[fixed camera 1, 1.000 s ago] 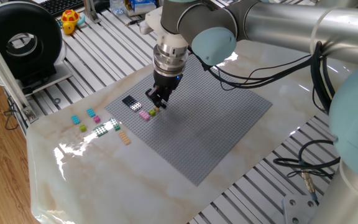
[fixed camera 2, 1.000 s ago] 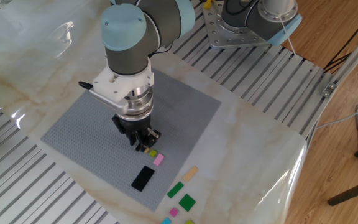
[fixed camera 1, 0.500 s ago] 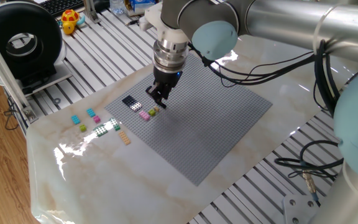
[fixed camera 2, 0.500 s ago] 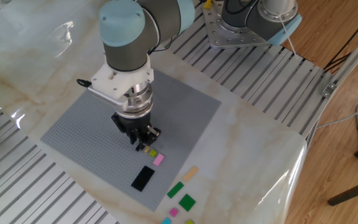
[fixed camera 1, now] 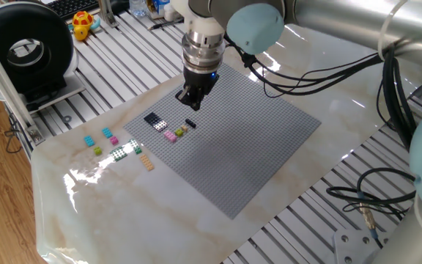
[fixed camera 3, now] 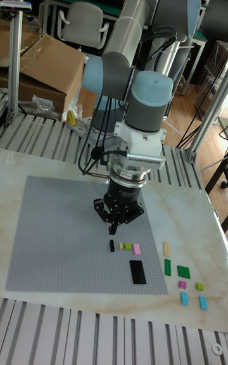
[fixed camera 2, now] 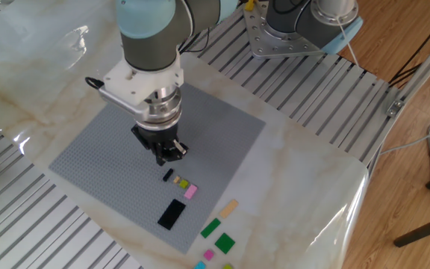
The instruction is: Stack small Lego blocks randomly, one at a time
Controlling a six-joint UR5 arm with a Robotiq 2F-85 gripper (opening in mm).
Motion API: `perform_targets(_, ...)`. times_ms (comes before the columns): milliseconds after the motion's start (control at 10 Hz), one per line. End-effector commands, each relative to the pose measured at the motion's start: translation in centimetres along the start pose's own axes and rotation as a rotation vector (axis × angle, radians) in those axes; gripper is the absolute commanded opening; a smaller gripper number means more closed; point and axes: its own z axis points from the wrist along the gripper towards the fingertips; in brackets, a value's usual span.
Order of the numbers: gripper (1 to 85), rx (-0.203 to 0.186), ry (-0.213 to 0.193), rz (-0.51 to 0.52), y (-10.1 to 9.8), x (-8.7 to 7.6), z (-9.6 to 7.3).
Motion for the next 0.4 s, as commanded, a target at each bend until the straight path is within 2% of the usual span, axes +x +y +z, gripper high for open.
perform_targets(0,1.3,-0.002,-0.004,0.034,-0.08,-0.15,-1.15)
perform_targets(300,1.3,0.003,0.01,0.035,-0.21,0.11,-0.9)
